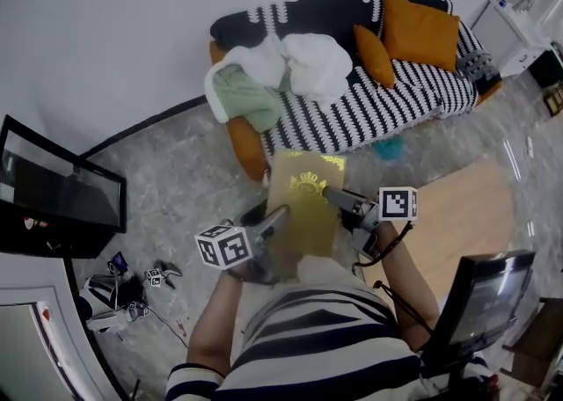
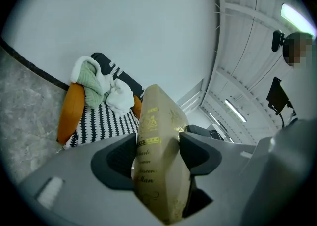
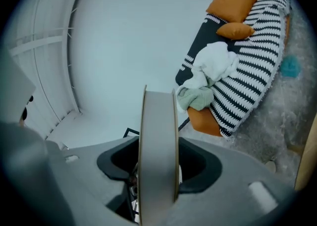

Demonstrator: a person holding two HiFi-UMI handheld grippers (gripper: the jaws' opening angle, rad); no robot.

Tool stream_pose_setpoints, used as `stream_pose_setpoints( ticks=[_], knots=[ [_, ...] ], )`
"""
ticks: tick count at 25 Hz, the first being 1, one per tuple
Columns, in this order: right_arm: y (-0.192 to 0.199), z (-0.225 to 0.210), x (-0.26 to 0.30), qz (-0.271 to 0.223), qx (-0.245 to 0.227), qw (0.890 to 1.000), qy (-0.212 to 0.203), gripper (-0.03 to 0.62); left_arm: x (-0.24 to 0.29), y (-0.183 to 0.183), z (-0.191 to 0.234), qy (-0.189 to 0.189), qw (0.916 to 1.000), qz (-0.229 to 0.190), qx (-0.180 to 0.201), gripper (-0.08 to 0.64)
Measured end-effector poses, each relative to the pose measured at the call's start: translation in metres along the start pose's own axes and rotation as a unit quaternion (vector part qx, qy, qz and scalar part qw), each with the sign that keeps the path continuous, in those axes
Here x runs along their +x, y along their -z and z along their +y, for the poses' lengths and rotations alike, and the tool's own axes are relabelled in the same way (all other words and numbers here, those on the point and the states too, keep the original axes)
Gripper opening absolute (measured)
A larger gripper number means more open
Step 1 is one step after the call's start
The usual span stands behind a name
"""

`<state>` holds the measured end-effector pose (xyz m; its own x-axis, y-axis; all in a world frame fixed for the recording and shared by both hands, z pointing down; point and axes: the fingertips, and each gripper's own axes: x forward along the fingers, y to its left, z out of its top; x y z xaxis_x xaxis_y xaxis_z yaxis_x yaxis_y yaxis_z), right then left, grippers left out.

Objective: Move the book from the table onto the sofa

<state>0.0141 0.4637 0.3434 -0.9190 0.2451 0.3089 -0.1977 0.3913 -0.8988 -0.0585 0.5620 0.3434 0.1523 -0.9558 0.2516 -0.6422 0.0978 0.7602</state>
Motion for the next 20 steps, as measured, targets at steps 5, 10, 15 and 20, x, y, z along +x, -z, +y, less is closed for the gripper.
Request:
stream_pose_setpoints(
  ticks=[5,10,15,20],
  knots=[
    [-0.044,-0.004,0.001,-0.011,0.01,0.999,-0.036,0.232,0.043,-0.019,0.001,0.002,0.9999,0.016,-0.004,0.282],
    [-0.083,-0.032,-0.006,-0.028,0.026,0.999,-0.004,0.232,0.086,-0.04,0.006,0.008,0.9995,0.031,0.002,0.282],
    [-0.097,-0.037,-0.005,-0.058,0.046,0.997,-0.024,0.232,0.11,-0.045,0.012,0.021,0.9978,0.062,0.006,0.284],
    [-0.126,-0.059,-0.016,-0.094,0.067,0.993,-0.001,0.232,0.151,-0.058,0.014,0.045,0.9938,0.101,0.015,0.284]
  ],
)
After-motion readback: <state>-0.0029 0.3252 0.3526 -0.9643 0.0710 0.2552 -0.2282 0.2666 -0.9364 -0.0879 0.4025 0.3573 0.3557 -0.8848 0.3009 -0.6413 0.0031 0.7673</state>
